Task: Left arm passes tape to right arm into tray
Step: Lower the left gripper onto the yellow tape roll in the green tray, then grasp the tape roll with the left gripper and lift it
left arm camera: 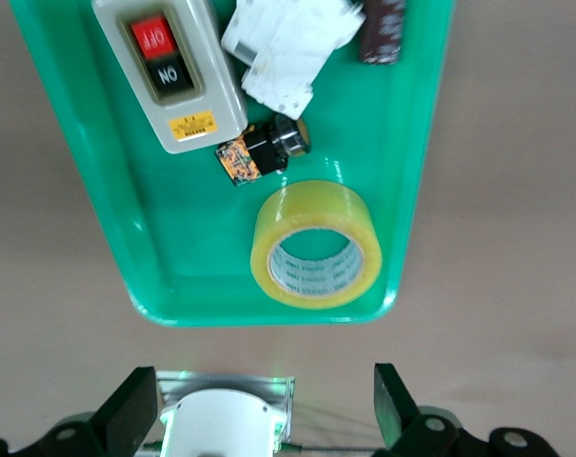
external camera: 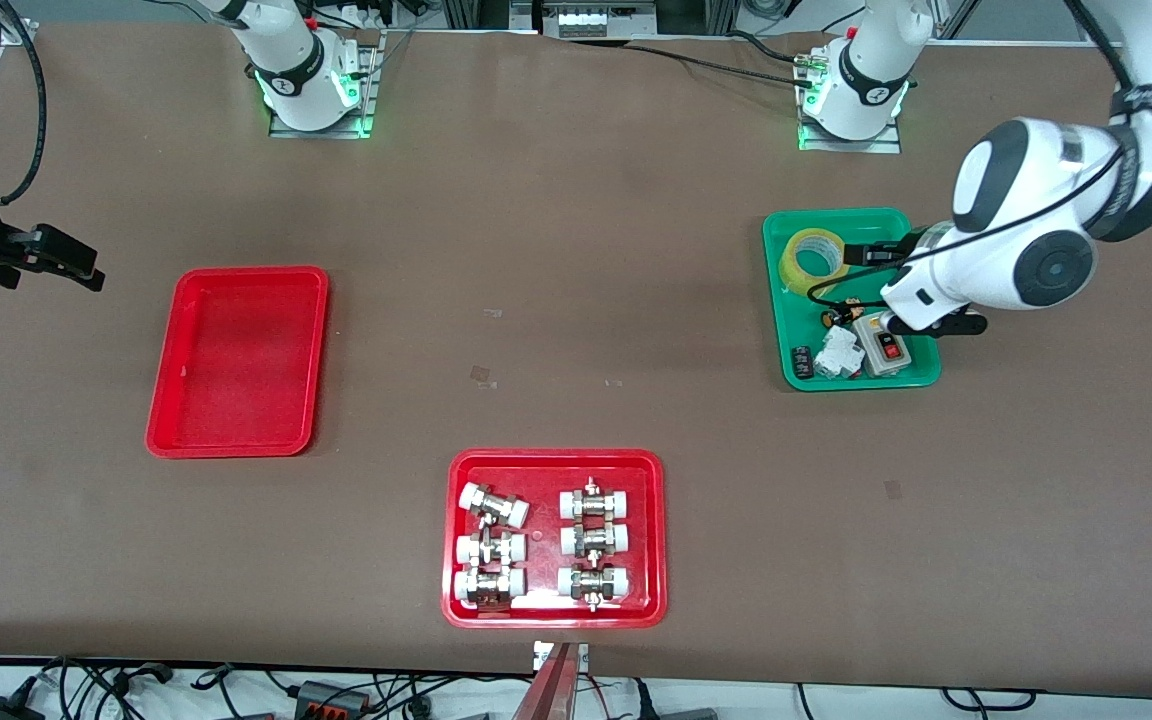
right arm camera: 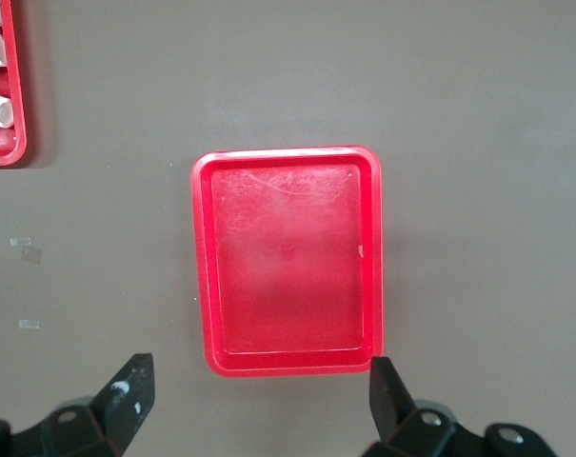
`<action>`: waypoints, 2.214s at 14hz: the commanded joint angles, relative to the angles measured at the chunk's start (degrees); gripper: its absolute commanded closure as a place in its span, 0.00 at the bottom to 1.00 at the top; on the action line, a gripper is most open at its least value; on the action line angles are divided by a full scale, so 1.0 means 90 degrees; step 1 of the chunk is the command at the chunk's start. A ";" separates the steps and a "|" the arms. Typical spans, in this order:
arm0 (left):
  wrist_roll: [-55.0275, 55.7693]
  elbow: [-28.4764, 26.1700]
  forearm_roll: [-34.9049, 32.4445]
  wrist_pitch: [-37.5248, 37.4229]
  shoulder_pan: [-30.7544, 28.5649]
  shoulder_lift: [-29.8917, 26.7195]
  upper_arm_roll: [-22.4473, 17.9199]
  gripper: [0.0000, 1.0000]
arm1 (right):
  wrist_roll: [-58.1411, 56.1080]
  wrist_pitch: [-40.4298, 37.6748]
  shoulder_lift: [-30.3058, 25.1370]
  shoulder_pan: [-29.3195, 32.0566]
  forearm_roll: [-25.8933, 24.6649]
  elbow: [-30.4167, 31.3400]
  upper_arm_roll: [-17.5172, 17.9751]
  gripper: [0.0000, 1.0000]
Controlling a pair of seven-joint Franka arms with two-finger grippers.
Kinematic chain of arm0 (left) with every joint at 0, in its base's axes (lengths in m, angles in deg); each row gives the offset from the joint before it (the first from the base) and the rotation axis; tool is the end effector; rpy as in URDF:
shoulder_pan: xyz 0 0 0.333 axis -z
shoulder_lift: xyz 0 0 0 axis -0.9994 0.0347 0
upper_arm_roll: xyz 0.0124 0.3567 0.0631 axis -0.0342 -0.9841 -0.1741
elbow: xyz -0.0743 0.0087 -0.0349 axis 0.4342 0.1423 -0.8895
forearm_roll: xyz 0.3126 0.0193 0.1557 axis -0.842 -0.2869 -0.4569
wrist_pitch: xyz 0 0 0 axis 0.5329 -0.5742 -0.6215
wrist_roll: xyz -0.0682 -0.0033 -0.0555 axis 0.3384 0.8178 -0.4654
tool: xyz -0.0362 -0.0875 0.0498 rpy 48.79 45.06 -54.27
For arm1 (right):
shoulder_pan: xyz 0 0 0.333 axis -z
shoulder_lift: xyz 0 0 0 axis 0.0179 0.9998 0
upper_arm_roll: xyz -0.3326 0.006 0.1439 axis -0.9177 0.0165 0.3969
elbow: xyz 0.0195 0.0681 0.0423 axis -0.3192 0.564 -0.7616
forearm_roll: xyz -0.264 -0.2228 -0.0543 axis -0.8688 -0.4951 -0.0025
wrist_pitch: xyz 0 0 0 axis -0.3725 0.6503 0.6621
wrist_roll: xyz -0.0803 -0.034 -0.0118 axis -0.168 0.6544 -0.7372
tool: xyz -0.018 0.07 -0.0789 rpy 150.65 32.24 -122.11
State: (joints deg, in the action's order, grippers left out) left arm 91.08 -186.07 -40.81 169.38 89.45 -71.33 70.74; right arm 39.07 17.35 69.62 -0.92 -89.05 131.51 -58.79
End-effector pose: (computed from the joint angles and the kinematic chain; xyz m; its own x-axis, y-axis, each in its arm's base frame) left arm 0.4723 -0.0689 0.4003 0.8568 0.0560 -0.5126 0.0614 -0.9981 -0.0064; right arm 0.5371 -0.0260 0.6281 0.9997 -0.0211 0.0117 -0.0212 -0.9998 0.0049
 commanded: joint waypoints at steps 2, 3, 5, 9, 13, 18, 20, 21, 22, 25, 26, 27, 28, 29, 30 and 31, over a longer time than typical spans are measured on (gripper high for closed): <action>0.0049 -0.1465 0.0381 0.1445 -0.0296 -0.0258 0.0010 0.00 | -0.0077 -0.0057 -0.0089 0.0017 -0.0016 0.0027 -0.0010 0.00; 0.0049 -0.1729 0.0440 0.1788 -0.0306 -0.0199 0.0010 0.00 | -0.0077 -0.0203 -0.0079 0.0017 -0.0016 0.0028 -0.0010 0.00; 0.0049 -0.2101 0.0703 0.2161 -0.0307 -0.0101 0.0010 0.00 | -0.0058 -0.0214 -0.0060 0.0017 -0.0026 0.0018 -0.0010 0.00; 0.0039 -0.2824 0.0831 0.3214 -0.0297 -0.0013 0.0049 0.00 | -0.0058 -0.0223 -0.0040 0.0027 0.0003 0.0018 -0.0010 0.00; 0.0029 -0.2952 0.0831 0.3510 -0.0297 0.0055 0.0059 0.18 | -0.0058 -0.0185 -0.0040 0.0027 -0.0006 0.0018 -0.0010 0.00; 0.0020 -0.2904 0.0841 0.3491 -0.0287 0.0055 0.0059 0.80 | -0.0057 -0.0165 -0.0040 0.0007 0.0003 0.0008 -0.0010 0.00; 0.0020 -0.2865 0.0841 0.3471 -0.0297 0.0046 0.0069 0.89 | -0.0058 -0.0184 -0.0040 0.0007 0.0003 0.0018 -0.0010 0.00; 0.0010 -0.2787 0.0841 0.3442 -0.0306 0.0036 0.0069 0.90 | -0.0058 -0.0214 -0.0040 -0.0003 0.0003 0.0018 -0.0010 0.00; -0.0019 -0.2757 0.0841 0.3393 -0.0326 -0.0013 0.0059 0.90 | -0.0058 -0.0204 -0.0040 0.0007 0.0003 0.0018 -0.0010 0.00; -0.0039 -0.2280 0.0841 0.2673 -0.0336 -0.0286 0.0039 0.90 | -0.0058 -0.0204 -0.0040 0.0007 0.0003 0.0018 -0.0010 0.00; -0.0039 -0.2075 0.0841 0.2351 -0.0336 -0.0383 0.0030 0.92 | -0.0048 -0.0233 -0.0040 0.0007 0.0003 0.0018 -0.0010 0.00; -0.0049 -0.1832 0.0841 0.2029 -0.0336 -0.0481 0.0039 0.94 | -0.0057 -0.0224 -0.0040 0.0007 0.0003 0.0018 -0.0010 0.00; -0.0029 -0.1414 0.0841 0.1513 -0.0326 -0.0530 0.0049 0.95 | -0.0058 -0.0195 -0.0040 0.0007 0.0003 0.0018 -0.0010 0.00; 0.0029 -0.0907 0.0851 0.1005 -0.0307 -0.0521 0.0059 0.96 | -0.0048 -0.0204 -0.0040 0.0007 0.0003 0.0018 -0.0010 0.00; 0.0029 -0.0321 0.1064 0.0324 -0.0239 -0.0521 0.0069 0.97 | -0.0048 -0.0233 -0.0040 0.0017 0.0003 0.0018 -0.0010 0.00; 0.0020 0.0197 0.1559 -0.0302 -0.0238 -0.0511 0.0078 0.99 | -0.0048 -0.0243 -0.0050 0.0017 0.0003 0.0018 -0.0020 0.00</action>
State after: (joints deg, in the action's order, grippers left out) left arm 91.33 -193.30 -31.83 176.71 86.95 -75.58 71.08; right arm 39.06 15.87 69.76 -0.88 -89.05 131.56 -58.89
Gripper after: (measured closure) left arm 0.784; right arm 0.000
